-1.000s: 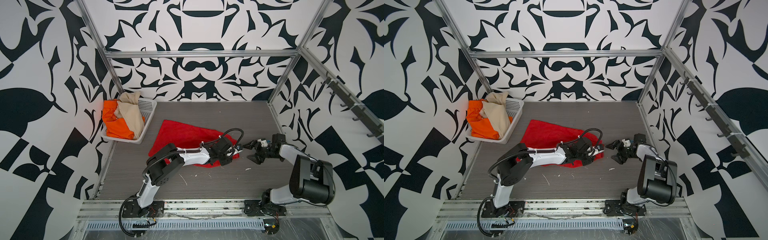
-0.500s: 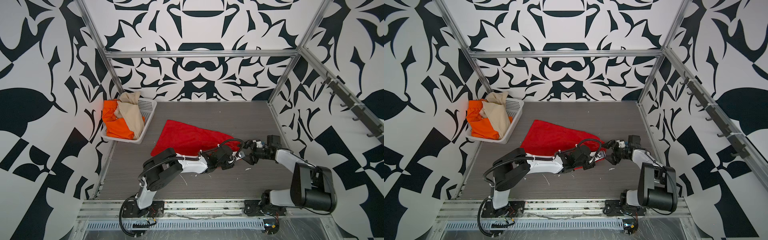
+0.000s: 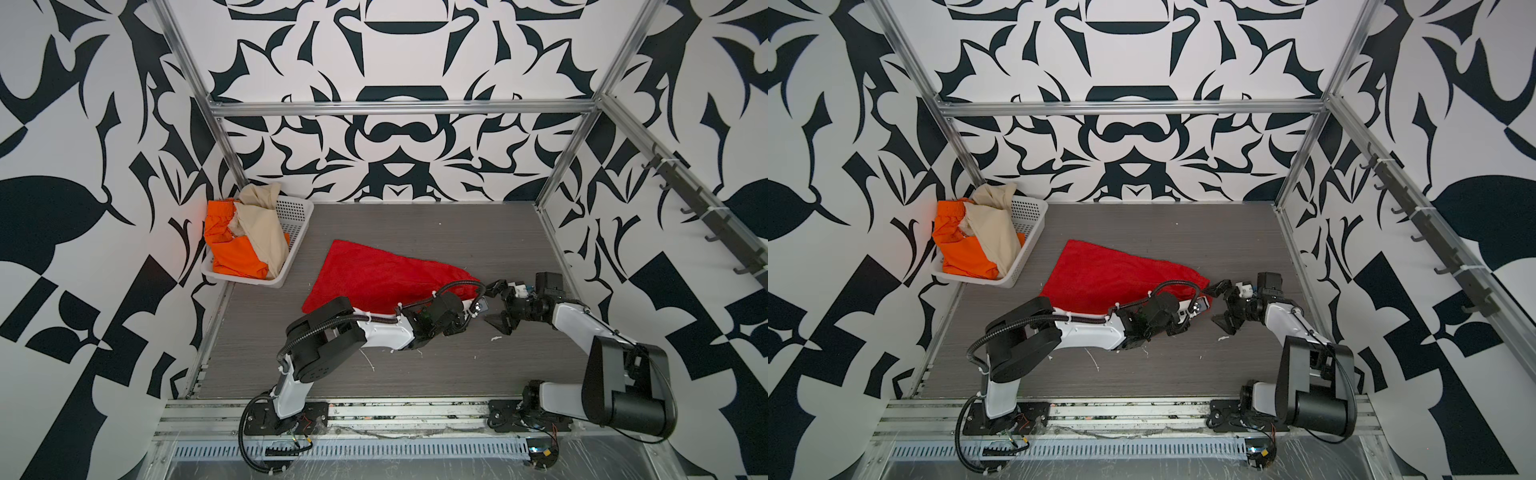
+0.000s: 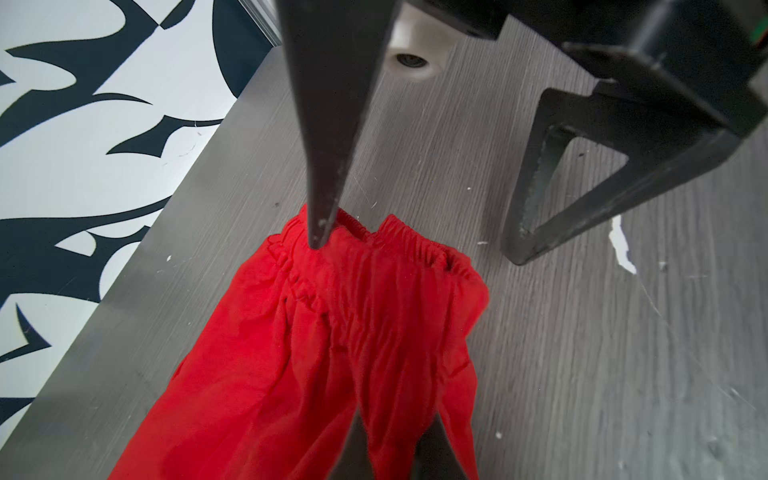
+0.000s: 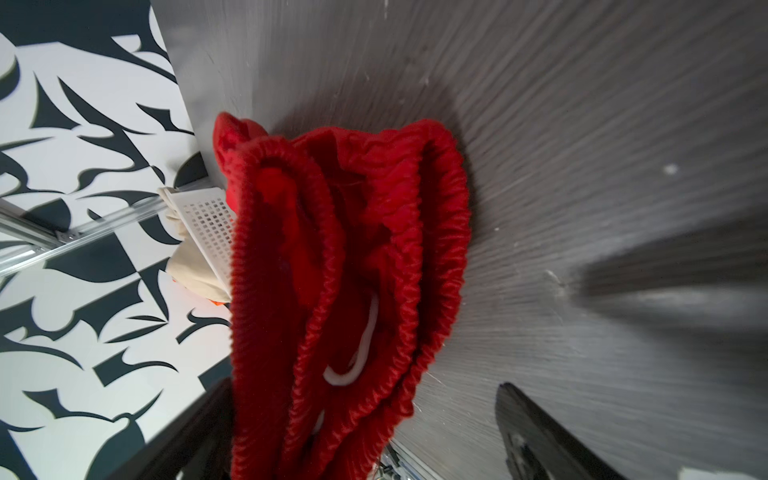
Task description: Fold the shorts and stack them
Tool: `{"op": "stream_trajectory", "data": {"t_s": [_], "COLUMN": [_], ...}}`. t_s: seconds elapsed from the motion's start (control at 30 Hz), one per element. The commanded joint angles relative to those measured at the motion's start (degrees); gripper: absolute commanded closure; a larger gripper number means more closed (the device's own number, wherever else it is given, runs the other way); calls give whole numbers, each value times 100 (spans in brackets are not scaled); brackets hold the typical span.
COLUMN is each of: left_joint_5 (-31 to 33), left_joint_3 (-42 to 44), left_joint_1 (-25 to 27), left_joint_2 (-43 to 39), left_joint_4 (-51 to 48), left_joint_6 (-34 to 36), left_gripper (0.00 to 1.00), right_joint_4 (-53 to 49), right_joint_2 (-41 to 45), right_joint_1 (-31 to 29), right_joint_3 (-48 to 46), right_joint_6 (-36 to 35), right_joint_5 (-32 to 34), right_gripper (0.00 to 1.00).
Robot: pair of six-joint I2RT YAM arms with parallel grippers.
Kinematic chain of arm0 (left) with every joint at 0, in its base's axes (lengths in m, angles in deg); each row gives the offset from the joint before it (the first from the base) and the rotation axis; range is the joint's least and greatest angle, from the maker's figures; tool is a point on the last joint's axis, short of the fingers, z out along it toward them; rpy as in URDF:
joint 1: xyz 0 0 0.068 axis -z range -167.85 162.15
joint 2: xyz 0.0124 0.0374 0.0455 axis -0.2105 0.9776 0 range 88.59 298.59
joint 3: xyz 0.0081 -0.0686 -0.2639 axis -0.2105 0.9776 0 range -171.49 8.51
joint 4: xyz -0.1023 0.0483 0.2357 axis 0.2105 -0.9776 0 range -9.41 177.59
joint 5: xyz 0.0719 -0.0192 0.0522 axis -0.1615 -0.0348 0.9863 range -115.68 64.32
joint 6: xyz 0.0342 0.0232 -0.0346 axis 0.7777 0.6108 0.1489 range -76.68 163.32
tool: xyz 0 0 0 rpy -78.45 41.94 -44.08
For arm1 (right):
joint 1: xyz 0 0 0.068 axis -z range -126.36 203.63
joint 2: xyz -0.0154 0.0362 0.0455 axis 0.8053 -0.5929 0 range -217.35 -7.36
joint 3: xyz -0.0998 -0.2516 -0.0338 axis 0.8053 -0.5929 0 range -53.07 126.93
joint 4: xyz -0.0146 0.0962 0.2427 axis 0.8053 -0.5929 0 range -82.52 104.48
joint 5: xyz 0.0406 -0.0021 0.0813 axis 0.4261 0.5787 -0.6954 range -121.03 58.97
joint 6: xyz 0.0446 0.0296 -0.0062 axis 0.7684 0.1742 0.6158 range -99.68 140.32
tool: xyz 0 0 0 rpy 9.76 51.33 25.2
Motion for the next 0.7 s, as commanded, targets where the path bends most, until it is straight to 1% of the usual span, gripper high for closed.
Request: {"op": "stream_trajectory", "data": {"t_s": [0.0, 0.1, 0.2, 0.3, 0.47, 0.53, 0.57, 0.63, 0.67], "left_joint_5": [94, 96, 185, 115, -198, -254, -286, -300, -300], "left_joint_3": [35, 48, 70, 46, 103, 111, 114, 123, 144], "left_joint_1": [90, 114, 119, 142, 260, 309, 330, 359, 369], "left_joint_2": [-81, -27, 13, -9, -54, -56, -61, -83, -112], "left_joint_4": [97, 168, 311, 286, 165, 63, -12, -118, -167], "left_joint_6": [187, 214, 196, 181, 239, 268, 276, 282, 276], "left_gripper": [96, 96, 97, 96, 95, 93, 91, 85, 79], "right_joint_4": [516, 843, 1130, 1594, 1895, 2113, 2161, 2142, 2081], "right_joint_2": [156, 61, -91, -195, -638, -827, -870, -859, -845], "right_joint_1": [-53, -74, -252, -388, -416, -417, -423, -450, -456], "right_joint_3": [-59, -157, -265, -384, -193, -131, -85, -29, -4], "right_joint_6": [462, 708, 881, 1202, 1187, 1291, 1312, 1319, 1270], "right_joint_5": [-199, -259, -179, -106, -70, -125, -131, -95, -66], "right_gripper": [0, 0, 0, 0, 0, 1, 3, 7, 9]}}
